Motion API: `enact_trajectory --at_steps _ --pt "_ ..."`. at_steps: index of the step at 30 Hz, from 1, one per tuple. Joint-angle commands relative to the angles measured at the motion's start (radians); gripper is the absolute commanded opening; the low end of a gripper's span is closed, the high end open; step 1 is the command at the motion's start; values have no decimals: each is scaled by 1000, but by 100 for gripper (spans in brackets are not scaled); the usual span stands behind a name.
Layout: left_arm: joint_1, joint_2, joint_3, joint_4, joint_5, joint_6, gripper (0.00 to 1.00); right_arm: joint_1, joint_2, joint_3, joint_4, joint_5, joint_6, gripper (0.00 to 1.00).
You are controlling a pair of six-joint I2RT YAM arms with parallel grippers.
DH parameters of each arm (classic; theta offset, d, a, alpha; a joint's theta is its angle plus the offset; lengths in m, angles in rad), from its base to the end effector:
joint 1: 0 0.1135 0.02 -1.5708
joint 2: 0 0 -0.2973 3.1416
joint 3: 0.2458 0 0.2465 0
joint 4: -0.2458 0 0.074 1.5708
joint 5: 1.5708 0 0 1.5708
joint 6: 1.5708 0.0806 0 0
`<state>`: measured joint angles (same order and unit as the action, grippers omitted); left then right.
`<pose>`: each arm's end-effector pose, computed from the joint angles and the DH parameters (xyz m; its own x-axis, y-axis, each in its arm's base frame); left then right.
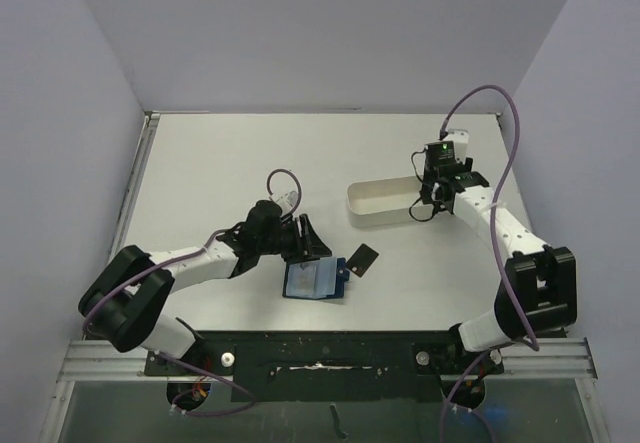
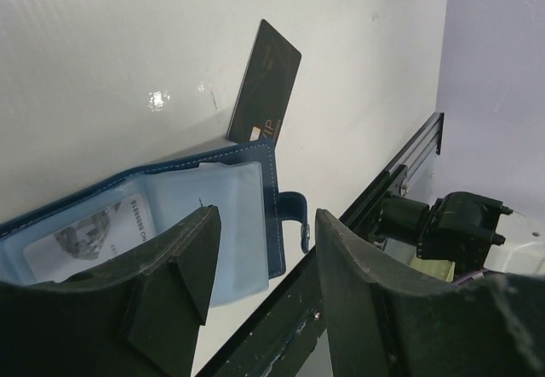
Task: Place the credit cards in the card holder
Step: Pick up the credit card from the storage box.
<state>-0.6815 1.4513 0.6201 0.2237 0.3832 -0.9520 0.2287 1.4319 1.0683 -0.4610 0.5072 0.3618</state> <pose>0.2234 -0.2200 0.1876 -0.9273 -0.2206 -0.3024 0.1161 0.5985 -0.7926 0.3222 0.0348 0.2729 -0.6253 0.1721 -0.7611 0.3682 0.9251 -0.0933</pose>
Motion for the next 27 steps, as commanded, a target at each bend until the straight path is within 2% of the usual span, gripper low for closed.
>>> enact_trajectory --at_steps 1,13,27 --pt "-7 35 73 85 63 27 47 -62 120 82 22 44 -168 50" --pt "-10 155 81 162 79 36 47 -110 323 178 64 64 -313 47" --pt "-12 164 74 171 64 37 47 -139 401 202 77 70 -336 36"
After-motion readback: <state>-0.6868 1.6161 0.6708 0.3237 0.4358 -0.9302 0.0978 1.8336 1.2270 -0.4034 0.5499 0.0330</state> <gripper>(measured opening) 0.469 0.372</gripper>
